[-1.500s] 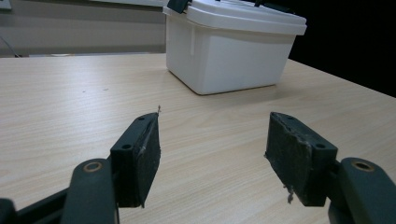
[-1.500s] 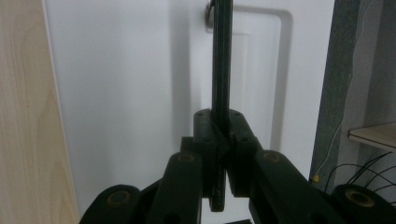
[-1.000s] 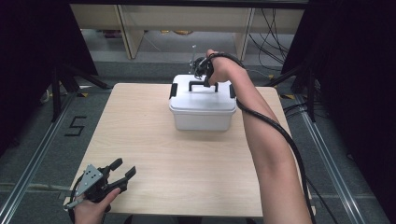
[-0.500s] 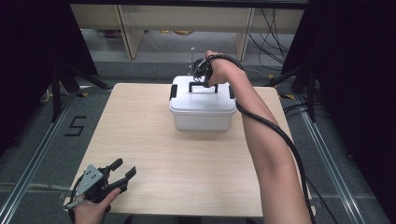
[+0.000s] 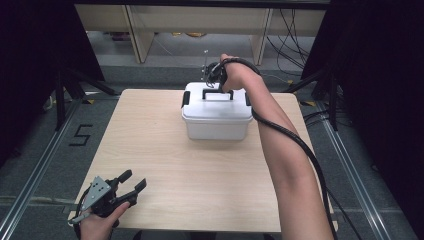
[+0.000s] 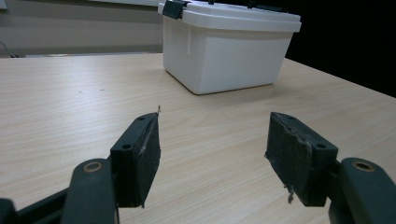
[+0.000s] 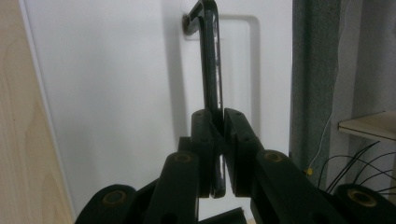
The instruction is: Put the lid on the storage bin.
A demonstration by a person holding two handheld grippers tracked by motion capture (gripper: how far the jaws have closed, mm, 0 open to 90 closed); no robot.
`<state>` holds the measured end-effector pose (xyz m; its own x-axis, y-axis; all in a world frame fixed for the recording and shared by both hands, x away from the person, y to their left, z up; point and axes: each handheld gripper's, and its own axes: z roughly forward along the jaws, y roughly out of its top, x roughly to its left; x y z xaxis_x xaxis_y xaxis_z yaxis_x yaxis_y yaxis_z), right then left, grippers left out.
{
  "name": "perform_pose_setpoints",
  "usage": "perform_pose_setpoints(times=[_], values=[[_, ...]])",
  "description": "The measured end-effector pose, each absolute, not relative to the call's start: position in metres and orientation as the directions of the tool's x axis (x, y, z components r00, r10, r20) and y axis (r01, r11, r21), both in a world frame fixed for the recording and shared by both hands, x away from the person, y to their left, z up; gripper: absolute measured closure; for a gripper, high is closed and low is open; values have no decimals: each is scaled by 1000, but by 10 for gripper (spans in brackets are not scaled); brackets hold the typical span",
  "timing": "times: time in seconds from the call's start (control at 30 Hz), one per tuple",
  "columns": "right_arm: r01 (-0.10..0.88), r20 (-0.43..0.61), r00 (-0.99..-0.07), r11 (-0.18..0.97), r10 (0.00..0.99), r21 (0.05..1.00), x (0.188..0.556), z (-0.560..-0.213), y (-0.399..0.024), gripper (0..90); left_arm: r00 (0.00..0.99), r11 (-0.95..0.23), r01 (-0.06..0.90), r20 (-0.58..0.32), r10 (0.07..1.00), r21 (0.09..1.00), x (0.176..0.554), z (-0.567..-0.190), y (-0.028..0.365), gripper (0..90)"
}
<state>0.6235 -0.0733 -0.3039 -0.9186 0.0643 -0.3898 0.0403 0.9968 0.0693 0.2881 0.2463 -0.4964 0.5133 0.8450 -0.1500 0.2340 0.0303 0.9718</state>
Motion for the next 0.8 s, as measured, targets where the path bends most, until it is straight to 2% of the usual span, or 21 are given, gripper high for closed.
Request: perform_pose_setpoints(times=[0.2, 0.27, 0.4, 0.43, 0.5, 0.63, 0.8], values=[[56, -376, -923, 996, 79, 71, 621, -305, -73, 818, 518, 33, 226, -149, 842, 973, 289, -497, 246, 343], [61, -371, -925, 995, 86, 77, 621, -309, -74, 746, 512, 26, 235, -147, 846, 972, 288, -496, 247, 343], [90, -397, -906, 982, 149, 165, 614, -311, -79, 614, 512, 31, 234, -150, 846, 972, 288, -496, 247, 343], [90, -397, -906, 982, 149, 165, 614, -311, -79, 614, 512, 30, 235, -150, 846, 972, 288, -496, 247, 343], [131, -399, -887, 954, 234, 269, 603, -308, -86, 545, 511, 31, 234, -150, 847, 972, 288, -497, 247, 343], [164, -390, -861, 904, 327, 395, 584, -306, -95, 494, 516, 35, 224, -149, 844, 974, 289, -497, 246, 343], [178, -385, -845, 875, 370, 450, 555, -312, -114, 467, 512, 33, 227, -148, 846, 973, 289, -497, 246, 344]])
